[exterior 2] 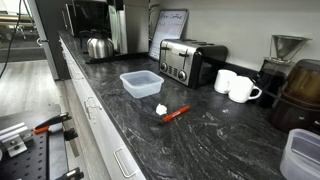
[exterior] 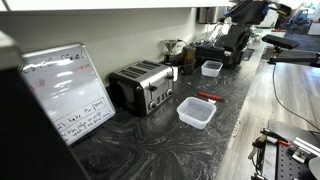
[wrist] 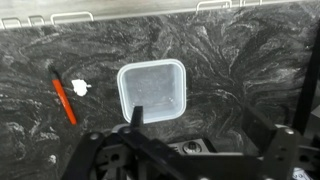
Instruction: Turn on the right toaster
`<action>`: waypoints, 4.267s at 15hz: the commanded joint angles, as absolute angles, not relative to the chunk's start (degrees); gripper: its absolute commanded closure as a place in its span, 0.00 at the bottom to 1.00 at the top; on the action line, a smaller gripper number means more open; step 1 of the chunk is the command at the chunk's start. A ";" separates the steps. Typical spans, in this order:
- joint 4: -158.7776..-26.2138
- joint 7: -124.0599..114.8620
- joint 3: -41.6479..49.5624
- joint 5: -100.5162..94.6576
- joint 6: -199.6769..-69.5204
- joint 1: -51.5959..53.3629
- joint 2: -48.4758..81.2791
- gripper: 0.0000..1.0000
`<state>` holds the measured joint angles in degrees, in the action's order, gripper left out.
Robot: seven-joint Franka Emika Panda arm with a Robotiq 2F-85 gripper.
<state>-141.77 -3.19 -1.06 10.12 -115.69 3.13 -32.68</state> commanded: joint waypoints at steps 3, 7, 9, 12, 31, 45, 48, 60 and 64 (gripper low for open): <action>-147.47 -0.37 -3.02 9.08 -140.16 4.55 -30.89 0.00; -149.89 1.33 -2.99 7.85 -156.47 5.31 -26.43 0.00; -150.49 -2.34 -6.68 0.22 -162.67 0.54 -23.81 0.00; -150.26 -4.58 -5.82 -1.41 -161.07 1.15 -24.28 0.00; -140.52 -11.65 -8.76 -10.00 -170.60 -4.11 -6.59 0.82; -131.96 -22.20 -8.54 -26.21 -170.67 -7.06 3.41 1.00; -131.27 -21.88 -8.27 -25.99 -167.85 -6.60 5.12 1.00; -126.43 -20.48 -7.73 -27.38 -166.02 -6.45 11.45 1.00; -124.92 -18.10 -8.94 -25.17 -164.05 -6.90 14.21 1.00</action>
